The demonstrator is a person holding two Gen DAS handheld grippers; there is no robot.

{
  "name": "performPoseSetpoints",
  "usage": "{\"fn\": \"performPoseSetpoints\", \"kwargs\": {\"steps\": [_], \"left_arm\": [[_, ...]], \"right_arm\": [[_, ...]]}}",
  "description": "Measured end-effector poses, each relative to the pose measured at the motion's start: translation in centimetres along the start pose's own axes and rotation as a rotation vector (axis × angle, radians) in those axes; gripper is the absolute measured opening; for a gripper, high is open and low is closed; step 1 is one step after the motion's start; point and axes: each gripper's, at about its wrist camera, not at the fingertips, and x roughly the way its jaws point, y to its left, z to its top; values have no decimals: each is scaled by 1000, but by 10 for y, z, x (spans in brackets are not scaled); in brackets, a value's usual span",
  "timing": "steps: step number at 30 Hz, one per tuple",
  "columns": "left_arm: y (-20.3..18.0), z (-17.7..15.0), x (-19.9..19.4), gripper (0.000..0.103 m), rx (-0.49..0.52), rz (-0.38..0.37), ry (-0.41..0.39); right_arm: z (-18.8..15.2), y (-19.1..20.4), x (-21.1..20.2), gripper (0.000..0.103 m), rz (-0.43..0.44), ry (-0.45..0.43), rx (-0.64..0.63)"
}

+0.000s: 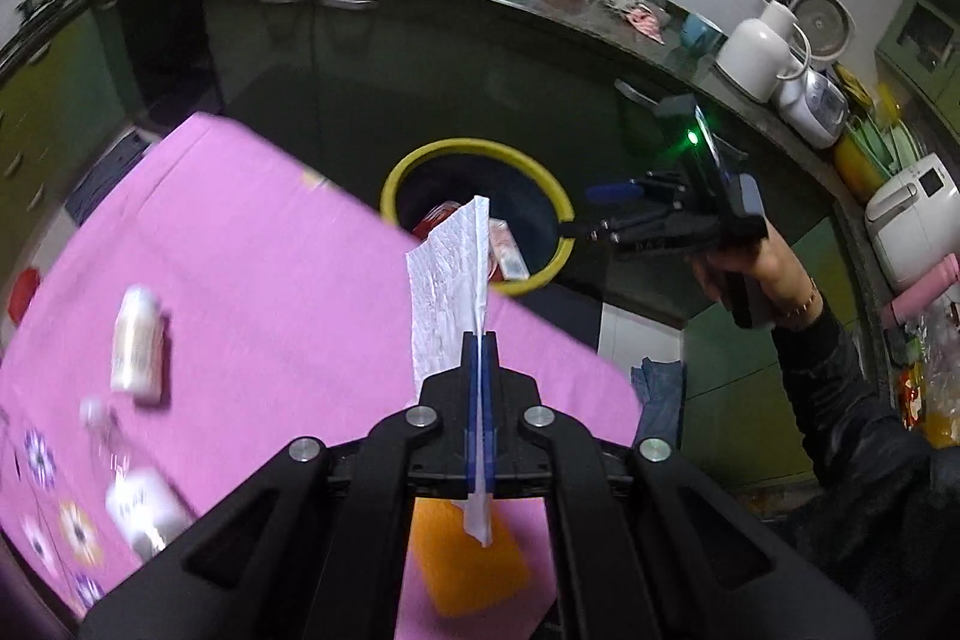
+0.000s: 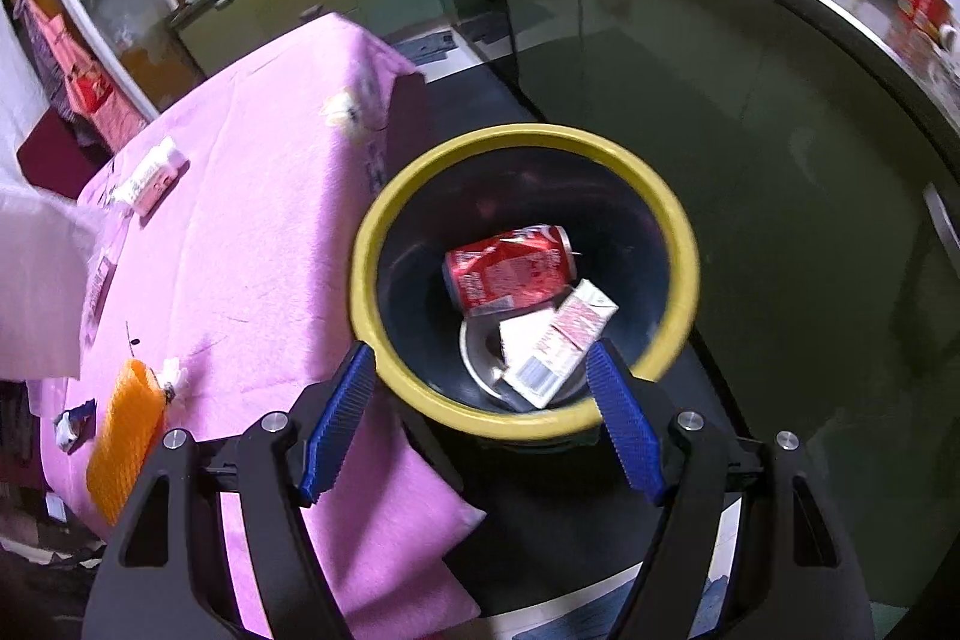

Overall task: Collect trash
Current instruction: 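Carry the tissue over the bin and open the left gripper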

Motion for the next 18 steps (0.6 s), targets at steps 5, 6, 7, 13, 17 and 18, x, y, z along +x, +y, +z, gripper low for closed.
{"fn": "performPoseSetpoints", "kwargs": {"steps": [5,6,7,13,17,18], "left_arm": [[-16,53,44,1,42,-45,38],[-19,61,51,1,48,-48,41],[-23,71,61,1,59,-49,43],[-34,114,125,1,92,-35,85],[-33,131,182,1,88,-2,147],[-33,132,191,1,88,6,159]], "right_arm": [[-13,-24,-13,73,-13,-14,45],[-16,-29,-15,73,-15,-18,56],[-19,-34,-18,73,-18,-22,67],[-30,-57,-25,73,-23,-32,115],[-36,-67,-24,73,-22,-30,137],[-38,-68,-23,73,-21,-29,141]]}}
